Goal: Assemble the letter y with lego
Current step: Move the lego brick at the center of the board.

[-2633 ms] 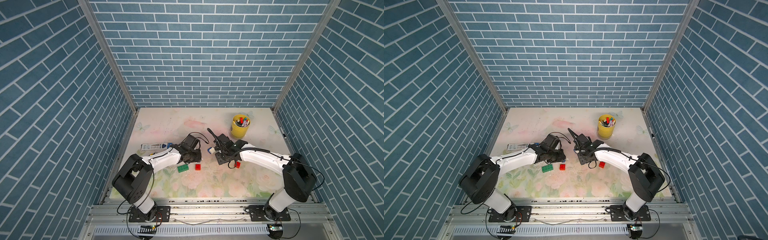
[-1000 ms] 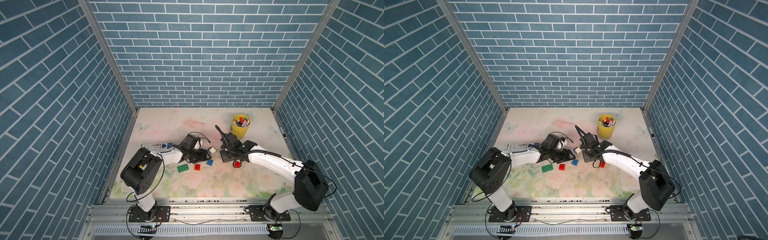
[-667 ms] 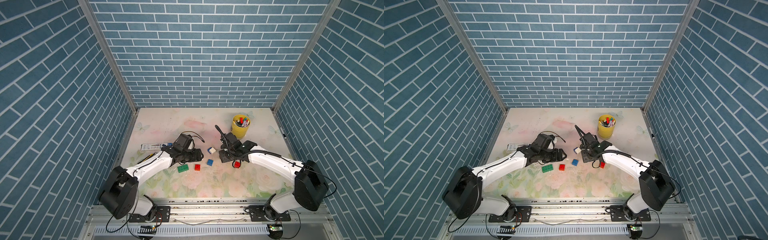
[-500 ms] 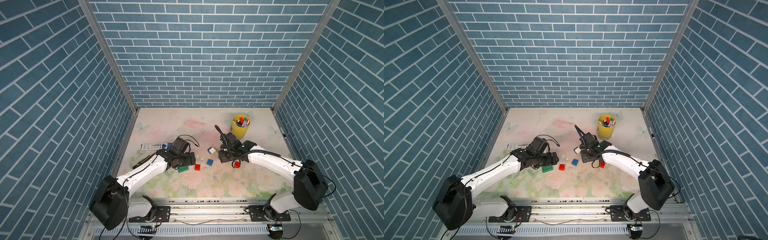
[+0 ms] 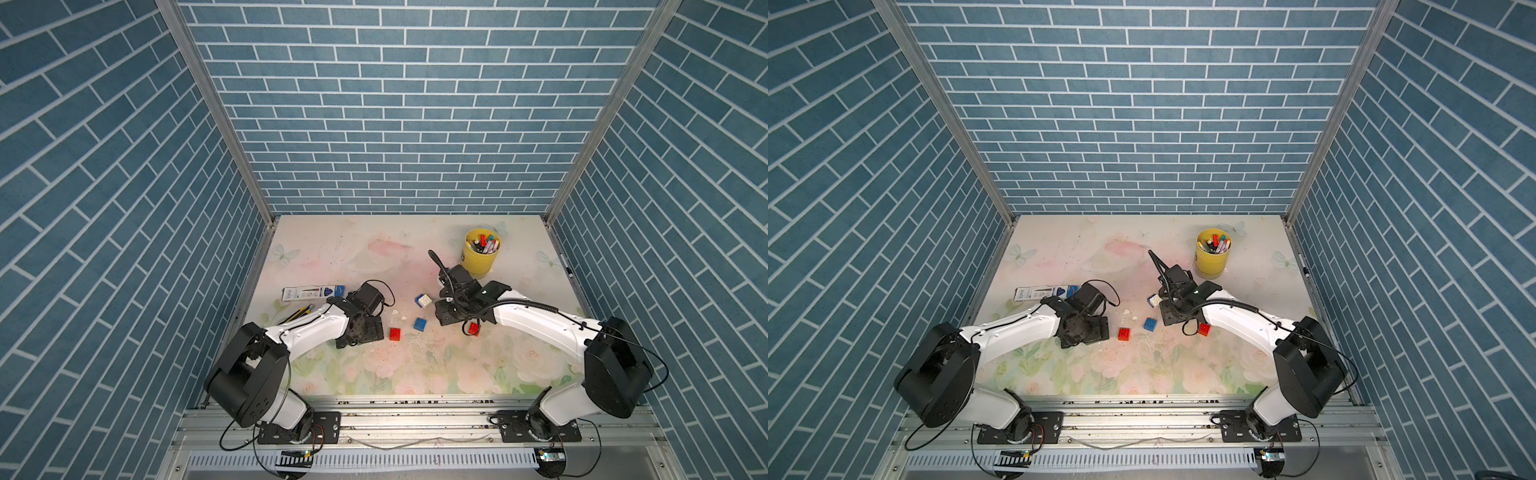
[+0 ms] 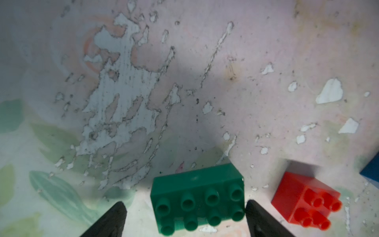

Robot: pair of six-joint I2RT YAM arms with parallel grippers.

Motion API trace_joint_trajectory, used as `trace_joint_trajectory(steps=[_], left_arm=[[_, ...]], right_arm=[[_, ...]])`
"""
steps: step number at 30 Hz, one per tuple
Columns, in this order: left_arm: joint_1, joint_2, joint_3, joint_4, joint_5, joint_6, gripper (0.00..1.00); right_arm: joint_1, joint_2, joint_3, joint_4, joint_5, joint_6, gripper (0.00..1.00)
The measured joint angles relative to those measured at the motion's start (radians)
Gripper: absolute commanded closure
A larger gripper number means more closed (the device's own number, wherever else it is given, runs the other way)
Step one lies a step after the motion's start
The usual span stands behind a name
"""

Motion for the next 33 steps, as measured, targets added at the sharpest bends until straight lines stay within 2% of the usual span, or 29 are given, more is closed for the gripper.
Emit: trace_joint_trajectory(steps=[5, 8, 25, 33], left_arm=[[0.000, 0.051, 0.011, 0.030, -0.001, 0.005, 0.32], [0.000, 0.054, 0.015, 0.038, 0.002, 0.009, 0.39], [-0.047, 0.248, 0.230, 0.083, 0.047, 0.054, 0.42], [-0.096, 0.230, 0.213, 0.080, 0.108, 0.058, 0.45]], right_arm=[[0.000, 0.000, -0.001, 0.000, 0.001, 0.000, 0.44], [0.000, 0.000, -0.001, 0.000, 0.001, 0.000, 0.44], [0.000, 0.007, -0.014, 0.000, -0.008, 0.010, 0.44], [0.000, 0.007, -0.018, -0.002, -0.002, 0.010, 0.44]])
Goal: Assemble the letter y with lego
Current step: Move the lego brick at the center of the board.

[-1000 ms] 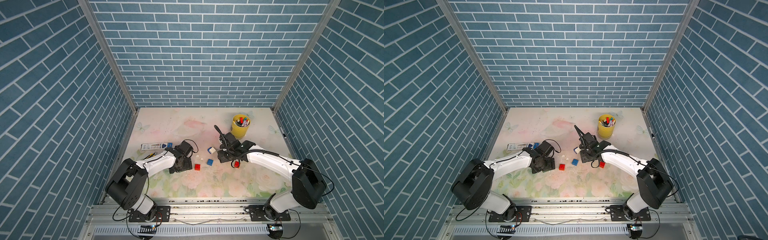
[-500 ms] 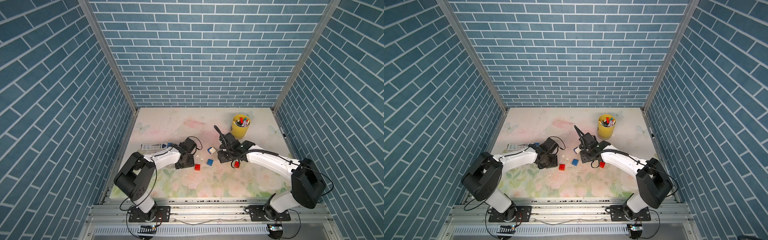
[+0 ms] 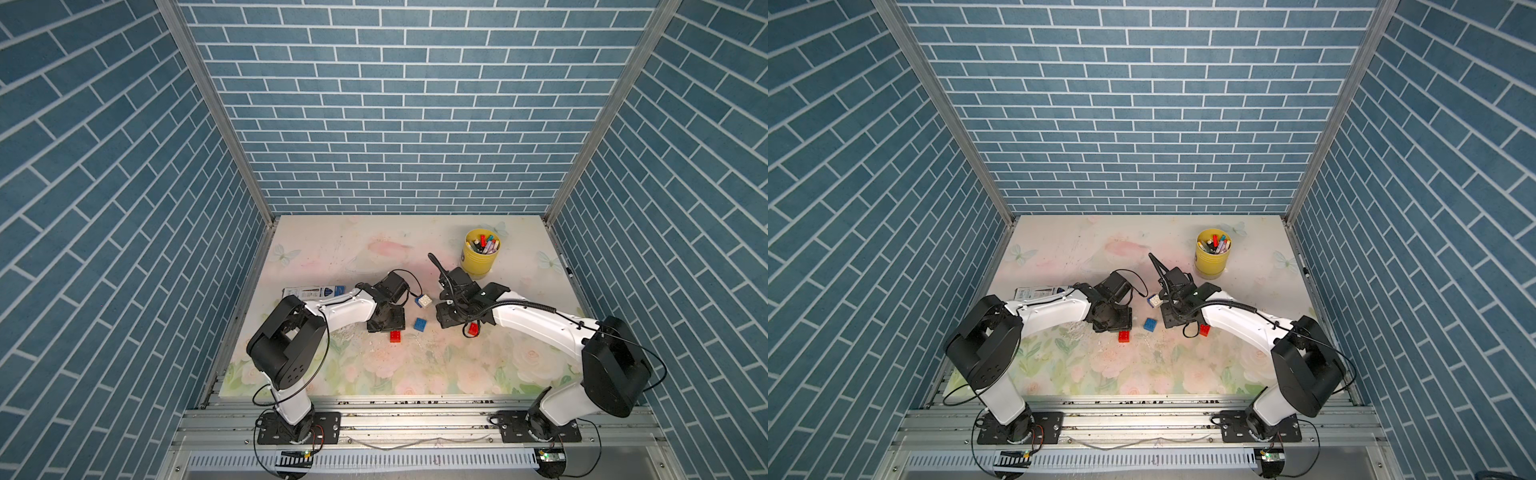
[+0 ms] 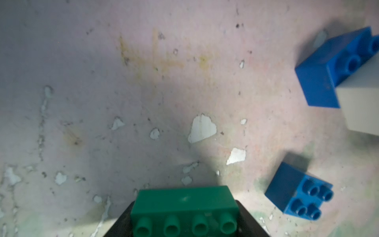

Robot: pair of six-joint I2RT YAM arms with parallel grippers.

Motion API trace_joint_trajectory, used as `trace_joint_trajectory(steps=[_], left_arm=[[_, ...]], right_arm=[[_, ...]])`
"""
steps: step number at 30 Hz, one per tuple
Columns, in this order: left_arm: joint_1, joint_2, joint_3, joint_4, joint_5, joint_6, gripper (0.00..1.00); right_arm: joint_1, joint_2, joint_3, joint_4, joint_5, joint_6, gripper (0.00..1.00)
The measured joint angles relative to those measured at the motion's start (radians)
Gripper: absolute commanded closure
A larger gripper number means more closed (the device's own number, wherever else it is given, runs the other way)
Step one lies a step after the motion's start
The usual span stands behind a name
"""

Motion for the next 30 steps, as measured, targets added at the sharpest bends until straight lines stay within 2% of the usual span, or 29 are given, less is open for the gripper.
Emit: trace_joint_trajectory(steps=[6, 13, 16, 19, 24, 30], left_arm=[[-0.007, -0.036, -0.033, -0.043, 0.040, 0.010, 0.45], [-0.008, -0.011, 0.000, -0.058, 0.028, 0.014, 0.42], [-0.009, 0.031, 0.049, -0.059, 0.016, 0.014, 0.38], [-0.010, 0.069, 0.092, -0.059, 0.006, 0.014, 0.29], [-0.011, 0.071, 0.095, -0.043, 0.006, 0.014, 0.18], [-0.012, 0.016, 0.050, -0.051, -0.003, 0.014, 0.15]], right_arm=[[0.000, 0.000, 0.000, 0.000, 0.000, 0.000, 0.44], [0.000, 0.013, 0.000, 0.004, -0.006, 0.000, 0.44], [0.000, 0.022, 0.000, 0.004, -0.009, 0.000, 0.44], [0.000, 0.025, 0.000, 0.005, -0.011, 0.000, 0.44], [0.000, 0.030, -0.001, 0.008, -0.019, 0.000, 0.42], [0.000, 0.037, -0.001, 0.034, -0.057, 0.000, 0.42]])
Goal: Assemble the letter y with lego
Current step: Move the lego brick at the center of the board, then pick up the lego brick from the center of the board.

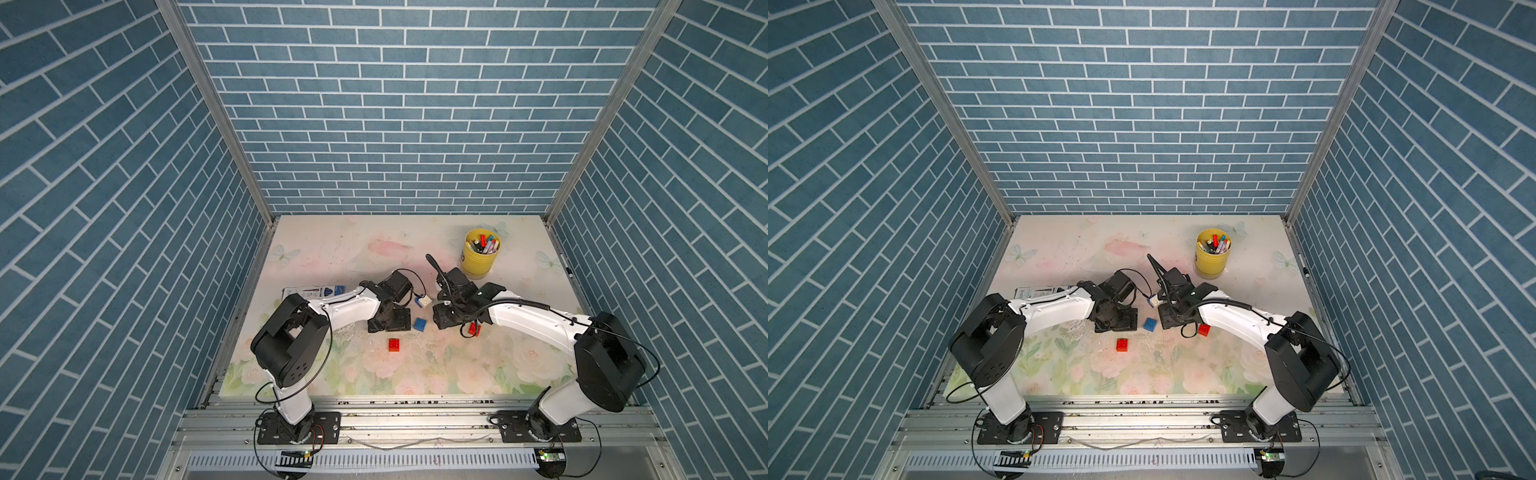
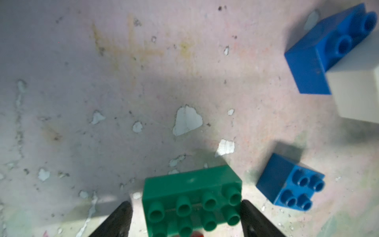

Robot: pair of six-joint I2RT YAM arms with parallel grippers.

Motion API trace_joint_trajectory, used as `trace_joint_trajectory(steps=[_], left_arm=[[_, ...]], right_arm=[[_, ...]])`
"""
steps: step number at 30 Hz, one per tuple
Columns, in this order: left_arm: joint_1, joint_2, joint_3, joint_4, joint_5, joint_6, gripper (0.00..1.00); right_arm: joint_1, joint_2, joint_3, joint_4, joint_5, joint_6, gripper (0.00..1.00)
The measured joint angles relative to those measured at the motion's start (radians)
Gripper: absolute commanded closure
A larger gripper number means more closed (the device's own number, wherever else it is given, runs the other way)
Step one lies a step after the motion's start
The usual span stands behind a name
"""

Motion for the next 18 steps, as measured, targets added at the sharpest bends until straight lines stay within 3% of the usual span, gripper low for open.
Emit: trace_joint_trajectory(steps=[9, 18], left_arm=[[0.009, -0.214, -0.061, -0.034, -0.056, 0.002, 0.13], [0.098, -0.375, -0.198, -0.065, -0.079, 0.003, 0.12]], right_arm=[[0.000, 0.075, 0.034, 0.007, -0.071, -0.049, 0.42], [0.026, 0.228, 0.197, -0.051, -0.104, -0.158, 0.42]])
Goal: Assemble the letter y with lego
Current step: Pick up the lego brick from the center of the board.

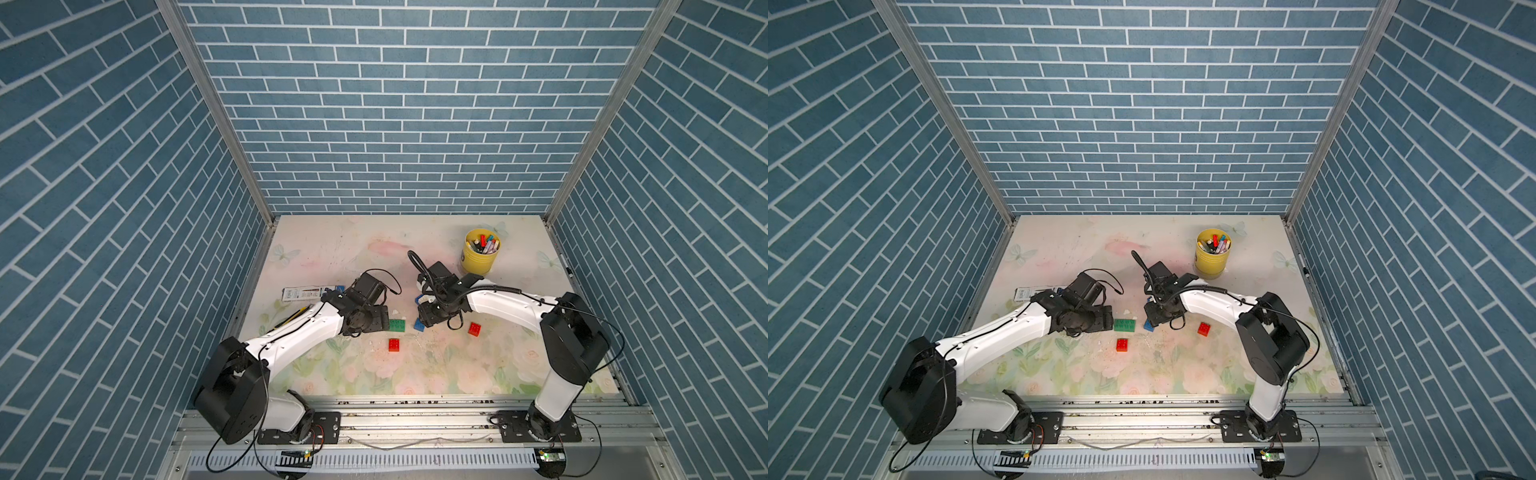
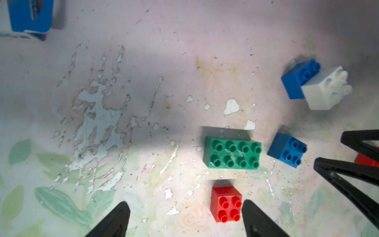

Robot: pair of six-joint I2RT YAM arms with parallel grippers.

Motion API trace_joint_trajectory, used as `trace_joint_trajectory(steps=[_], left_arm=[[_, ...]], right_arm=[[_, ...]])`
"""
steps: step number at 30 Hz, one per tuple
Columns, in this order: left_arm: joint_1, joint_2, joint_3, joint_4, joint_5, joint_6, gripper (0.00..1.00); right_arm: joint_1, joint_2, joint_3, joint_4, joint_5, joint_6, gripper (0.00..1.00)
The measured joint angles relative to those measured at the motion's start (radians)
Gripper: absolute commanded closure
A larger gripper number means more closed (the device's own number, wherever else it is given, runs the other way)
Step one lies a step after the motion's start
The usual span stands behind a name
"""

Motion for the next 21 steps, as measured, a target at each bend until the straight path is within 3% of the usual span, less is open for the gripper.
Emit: trace_joint_trajectory(steps=[10, 21], left_arm=[[0.025, -0.003, -0.034, -0.002, 0.001, 0.000, 0.12], [0.045, -0.002, -0.048, 0.003, 0.002, 0.000, 0.13]], right_arm=[[0.034, 0.116, 0.100, -0.076, -0.029, -0.087, 0.43], [0.078, 0.177, 0.165, -0.143, -0.005, -0.132, 0.53]])
